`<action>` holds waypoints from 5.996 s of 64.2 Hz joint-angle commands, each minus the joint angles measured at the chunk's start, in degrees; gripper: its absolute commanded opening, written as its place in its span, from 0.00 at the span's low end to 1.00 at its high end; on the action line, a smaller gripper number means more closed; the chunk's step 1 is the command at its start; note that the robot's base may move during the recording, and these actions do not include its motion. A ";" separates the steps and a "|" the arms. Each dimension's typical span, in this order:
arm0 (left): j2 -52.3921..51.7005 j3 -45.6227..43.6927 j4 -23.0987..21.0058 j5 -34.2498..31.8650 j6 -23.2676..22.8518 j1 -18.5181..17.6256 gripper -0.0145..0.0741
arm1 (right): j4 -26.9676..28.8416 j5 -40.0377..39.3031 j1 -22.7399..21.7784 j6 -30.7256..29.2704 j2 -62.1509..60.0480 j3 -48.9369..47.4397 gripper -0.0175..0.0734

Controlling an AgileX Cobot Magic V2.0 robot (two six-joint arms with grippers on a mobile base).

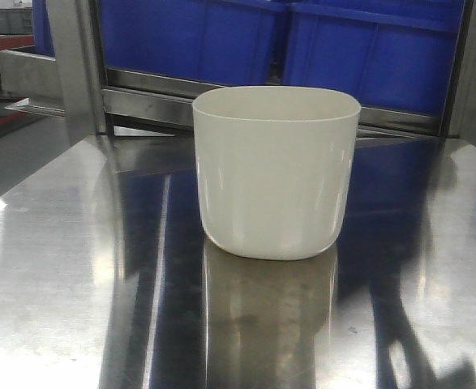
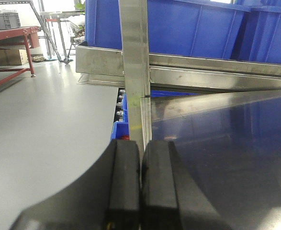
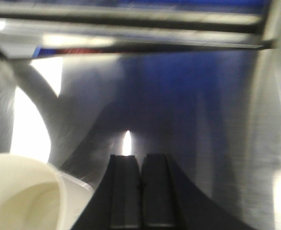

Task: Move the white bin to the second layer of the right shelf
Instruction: 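Lower the right gripper into the white bin's rim, then close the right gripper on the bin rim and lift it, then hold the lifted white bin in the right gripper, then back the base away from the table, holding the bin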

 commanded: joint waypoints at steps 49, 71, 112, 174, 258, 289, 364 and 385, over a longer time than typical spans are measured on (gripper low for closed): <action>-0.80 2.11 -0.31 -4.81 -0.20 -0.21 0.26 | 0.43 4.02 10.93 -1.37 5.58 -5.96 0.80; -0.80 2.11 -0.31 -4.81 -0.20 -0.21 0.26 | 1.64 4.41 10.93 -1.37 9.90 -5.96 0.80; -0.80 2.11 -0.31 -4.81 -0.20 -0.21 0.26 | 2.63 4.41 10.98 -1.37 19.02 -5.96 0.80; -0.80 2.11 -0.31 -4.81 -0.20 -0.21 0.26 | 4.17 -0.96 11.55 -1.32 16.84 -8.38 0.26; -0.80 2.11 -0.31 -4.81 -0.20 -0.21 0.26 | -3.64 -9.38 -4.20 -1.32 -54.11 29.81 0.26; -0.80 2.11 -0.31 -4.81 -0.20 -0.21 0.26 | -3.64 -9.27 -4.20 -1.32 -54.11 29.81 0.26; -0.80 2.11 -0.31 -4.81 -0.20 -0.21 0.26 | -3.64 -9.27 -4.20 -1.32 -54.11 29.81 0.26; -0.80 2.11 -0.31 -4.81 -0.20 -0.21 0.26 | -3.64 -9.27 -4.20 -1.32 -54.11 29.81 0.26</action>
